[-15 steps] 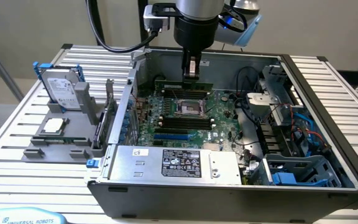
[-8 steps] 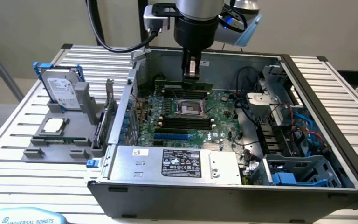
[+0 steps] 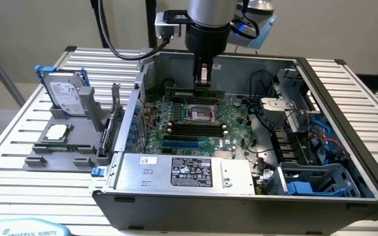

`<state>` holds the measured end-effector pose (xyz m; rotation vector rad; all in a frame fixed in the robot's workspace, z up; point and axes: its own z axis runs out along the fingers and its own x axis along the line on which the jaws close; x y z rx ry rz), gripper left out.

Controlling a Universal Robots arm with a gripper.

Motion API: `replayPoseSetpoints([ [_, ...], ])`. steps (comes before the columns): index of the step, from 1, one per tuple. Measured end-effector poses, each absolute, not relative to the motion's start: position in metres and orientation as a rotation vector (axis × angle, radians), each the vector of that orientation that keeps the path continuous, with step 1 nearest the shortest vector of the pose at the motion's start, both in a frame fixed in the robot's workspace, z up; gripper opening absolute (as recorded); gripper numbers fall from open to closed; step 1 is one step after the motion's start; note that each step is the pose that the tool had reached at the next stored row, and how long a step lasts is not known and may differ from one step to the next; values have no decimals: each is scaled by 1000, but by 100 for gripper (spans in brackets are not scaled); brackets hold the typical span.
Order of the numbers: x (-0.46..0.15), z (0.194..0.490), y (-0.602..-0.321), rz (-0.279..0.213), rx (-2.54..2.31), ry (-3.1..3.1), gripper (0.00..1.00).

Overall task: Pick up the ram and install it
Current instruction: 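Insert the ram into the slot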

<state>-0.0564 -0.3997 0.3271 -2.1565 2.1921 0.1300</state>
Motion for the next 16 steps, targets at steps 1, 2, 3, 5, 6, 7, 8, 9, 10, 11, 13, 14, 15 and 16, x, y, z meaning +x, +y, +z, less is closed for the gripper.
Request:
replayPoseSetpoints([
  [1, -55, 325, -399, 126, -2159, 2194, 13],
  [2, -54, 324, -398, 121, -2162, 2195, 13],
  [3, -53, 323, -397, 115, -2166, 2198, 13],
  [5, -51, 321, -397, 103, -2174, 2202, 13],
  [6, -50, 320, -396, 96, -2178, 2205, 13],
  [7, -50, 319, -396, 89, -2181, 2207, 13],
  [8, -49, 317, -395, 85, -2184, 2209, 13],
  [9, -49, 315, -394, 83, -2185, 2210, 13],
  [10, -49, 313, -394, 82, -2186, 2210, 13],
  [11, -49, 312, -394, 82, -2186, 2210, 13],
  [13, -49, 308, -393, 82, -2186, 2210, 13],
  [14, -49, 306, -393, 82, -2186, 2210, 13],
  [15, -49, 304, -393, 82, -2186, 2210, 13],
  [16, -49, 303, -393, 82, -2186, 2210, 13],
])
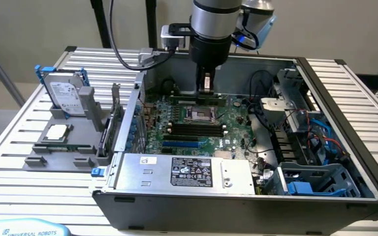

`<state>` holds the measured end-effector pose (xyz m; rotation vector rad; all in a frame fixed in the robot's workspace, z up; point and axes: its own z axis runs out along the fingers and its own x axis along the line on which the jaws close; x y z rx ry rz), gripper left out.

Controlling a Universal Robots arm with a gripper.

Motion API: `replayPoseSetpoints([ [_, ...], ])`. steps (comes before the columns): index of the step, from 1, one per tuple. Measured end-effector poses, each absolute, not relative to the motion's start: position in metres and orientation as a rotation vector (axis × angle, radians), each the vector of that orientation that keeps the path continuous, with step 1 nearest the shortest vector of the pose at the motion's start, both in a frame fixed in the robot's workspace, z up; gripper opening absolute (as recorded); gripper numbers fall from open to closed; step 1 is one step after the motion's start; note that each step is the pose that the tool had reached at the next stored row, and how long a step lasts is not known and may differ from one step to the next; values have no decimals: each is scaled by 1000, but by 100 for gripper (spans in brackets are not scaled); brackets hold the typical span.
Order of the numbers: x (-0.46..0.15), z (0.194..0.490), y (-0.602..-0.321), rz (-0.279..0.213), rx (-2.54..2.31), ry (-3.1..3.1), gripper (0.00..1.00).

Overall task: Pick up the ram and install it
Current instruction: 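Insert the ram into the slot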

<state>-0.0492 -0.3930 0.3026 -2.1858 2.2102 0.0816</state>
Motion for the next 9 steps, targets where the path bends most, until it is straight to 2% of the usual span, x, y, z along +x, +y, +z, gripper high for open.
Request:
replayPoseSetpoints([
  [9, -48, 286, -393, 82, -2186, 2210, 13],
])
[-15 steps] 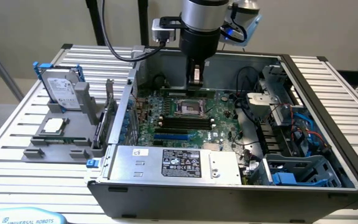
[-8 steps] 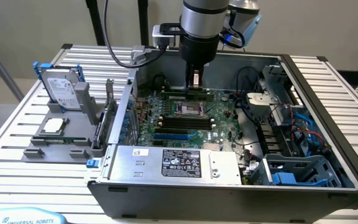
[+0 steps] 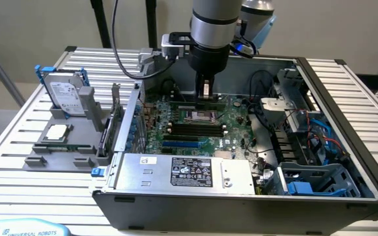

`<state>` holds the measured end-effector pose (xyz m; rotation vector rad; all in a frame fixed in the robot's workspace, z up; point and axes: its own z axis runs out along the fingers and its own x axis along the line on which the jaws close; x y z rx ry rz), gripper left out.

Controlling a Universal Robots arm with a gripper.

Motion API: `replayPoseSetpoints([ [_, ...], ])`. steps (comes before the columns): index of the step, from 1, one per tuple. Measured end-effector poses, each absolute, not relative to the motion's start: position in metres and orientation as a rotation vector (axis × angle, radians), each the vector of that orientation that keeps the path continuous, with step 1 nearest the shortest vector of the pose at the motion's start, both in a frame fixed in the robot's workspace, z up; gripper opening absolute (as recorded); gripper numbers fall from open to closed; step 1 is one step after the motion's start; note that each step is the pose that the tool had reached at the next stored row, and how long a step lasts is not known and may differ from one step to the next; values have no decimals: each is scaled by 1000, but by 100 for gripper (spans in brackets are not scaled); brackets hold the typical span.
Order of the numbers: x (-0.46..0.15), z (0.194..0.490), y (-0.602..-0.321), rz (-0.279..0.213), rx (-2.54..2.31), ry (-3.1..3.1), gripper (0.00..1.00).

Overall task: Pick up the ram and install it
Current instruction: 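Insert the ram into the slot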

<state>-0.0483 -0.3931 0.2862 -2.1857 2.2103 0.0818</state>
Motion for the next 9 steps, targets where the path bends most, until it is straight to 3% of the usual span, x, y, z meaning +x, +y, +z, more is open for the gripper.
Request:
replayPoseSetpoints([
  [9, -41, 270, -396, 82, -2186, 2210, 13],
])
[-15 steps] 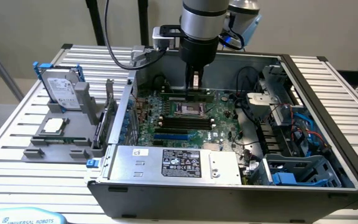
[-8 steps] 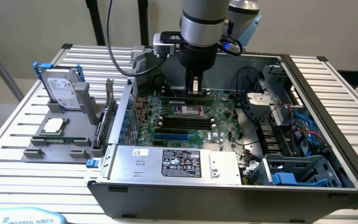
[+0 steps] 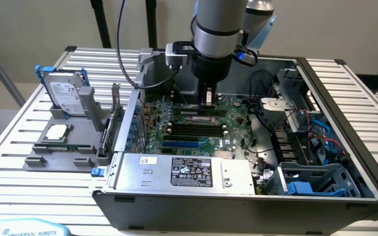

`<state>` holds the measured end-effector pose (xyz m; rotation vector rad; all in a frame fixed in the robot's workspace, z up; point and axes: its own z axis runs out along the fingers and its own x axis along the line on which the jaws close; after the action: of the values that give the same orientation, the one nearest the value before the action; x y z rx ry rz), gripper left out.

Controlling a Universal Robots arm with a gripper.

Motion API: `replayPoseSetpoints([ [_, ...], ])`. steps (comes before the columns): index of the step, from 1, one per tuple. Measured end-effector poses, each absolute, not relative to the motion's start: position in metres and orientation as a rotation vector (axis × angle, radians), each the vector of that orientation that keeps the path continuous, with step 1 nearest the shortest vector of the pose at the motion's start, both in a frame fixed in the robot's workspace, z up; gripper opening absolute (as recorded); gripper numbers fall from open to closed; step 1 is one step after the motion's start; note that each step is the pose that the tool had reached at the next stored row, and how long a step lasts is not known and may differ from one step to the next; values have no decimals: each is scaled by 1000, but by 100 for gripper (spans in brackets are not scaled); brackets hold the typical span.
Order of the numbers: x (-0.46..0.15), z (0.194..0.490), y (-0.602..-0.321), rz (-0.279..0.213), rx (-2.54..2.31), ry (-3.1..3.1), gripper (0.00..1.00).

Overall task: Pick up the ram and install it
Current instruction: 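Insert the ram into the slot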

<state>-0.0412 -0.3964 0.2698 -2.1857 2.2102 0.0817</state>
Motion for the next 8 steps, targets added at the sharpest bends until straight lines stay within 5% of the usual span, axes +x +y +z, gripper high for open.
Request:
replayPoseSetpoints([
  [8, -40, 255, -411, 82, -2186, 2210, 13],
])
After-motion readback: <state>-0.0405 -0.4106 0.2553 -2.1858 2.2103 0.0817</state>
